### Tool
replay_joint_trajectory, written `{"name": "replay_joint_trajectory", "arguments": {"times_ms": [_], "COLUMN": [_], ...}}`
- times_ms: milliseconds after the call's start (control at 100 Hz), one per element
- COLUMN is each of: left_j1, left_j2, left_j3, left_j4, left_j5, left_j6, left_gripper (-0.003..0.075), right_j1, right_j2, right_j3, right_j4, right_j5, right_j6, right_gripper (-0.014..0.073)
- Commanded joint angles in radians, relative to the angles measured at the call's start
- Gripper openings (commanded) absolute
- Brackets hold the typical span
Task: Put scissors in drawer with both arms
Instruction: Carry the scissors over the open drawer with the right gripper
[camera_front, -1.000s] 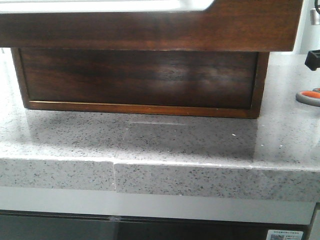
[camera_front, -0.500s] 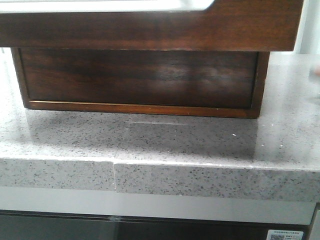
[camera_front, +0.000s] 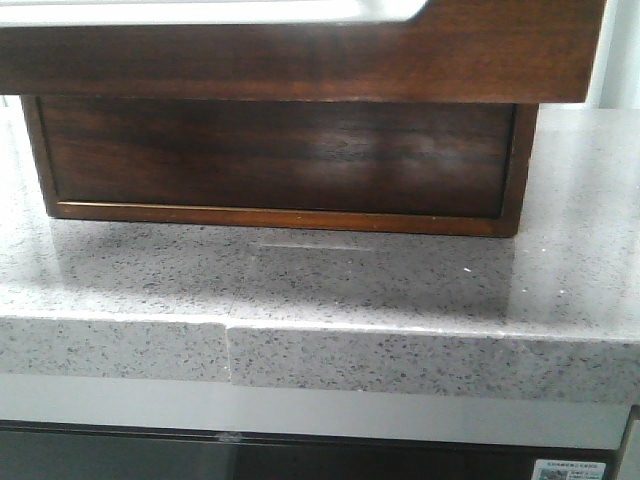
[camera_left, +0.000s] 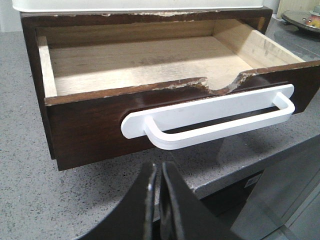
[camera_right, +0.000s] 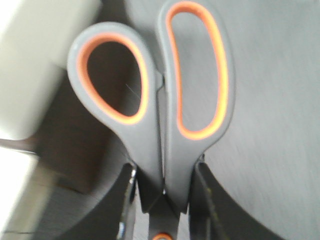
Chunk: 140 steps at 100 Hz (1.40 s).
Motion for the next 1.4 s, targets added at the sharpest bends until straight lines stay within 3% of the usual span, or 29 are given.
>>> {"name": "replay_joint_trajectory", "arguments": {"times_ms": [0, 200, 500, 750, 1390], "left_j1": [-0.008, -0.008, -0.008, -0.008, -0.008], "left_j2": [0.017, 0.017, 0.017, 0.017, 0.017], "left_j3": [-0.035, -0.035, -0.035, -0.035, -0.035], "left_j4": [-0.031, -0.031, -0.031, -0.031, -0.031], "left_j5": [-0.070, -0.072, -0.070, -0.053, -0.051], "left_j6": [0.001, 0.001, 0.001, 0.001, 0.001], "left_gripper": [-0.0020, -0.0020, -0.0020, -0.0020, -0.0020], "right_j1": [0.050, 0.255, 0.531, 0.705, 0.724], "right_j2": [-0.022, -0.007, 0.058, 0.165, 0.425], "right_j3": [-0.091, -0.179, -0.186, -0.186, -0.186], "right_j4": [0.054, 0.065, 0.068, 0.068, -0.052], "right_j5": [-0.051, -0.066, -0.138, -0.162, -0.165], "right_j6": [-0.065, -0.127, -0.227, -0.310, -0.409], "right_gripper": [-0.0066, -0.0066, -0.0066, -0.0066, -0.0066]}}
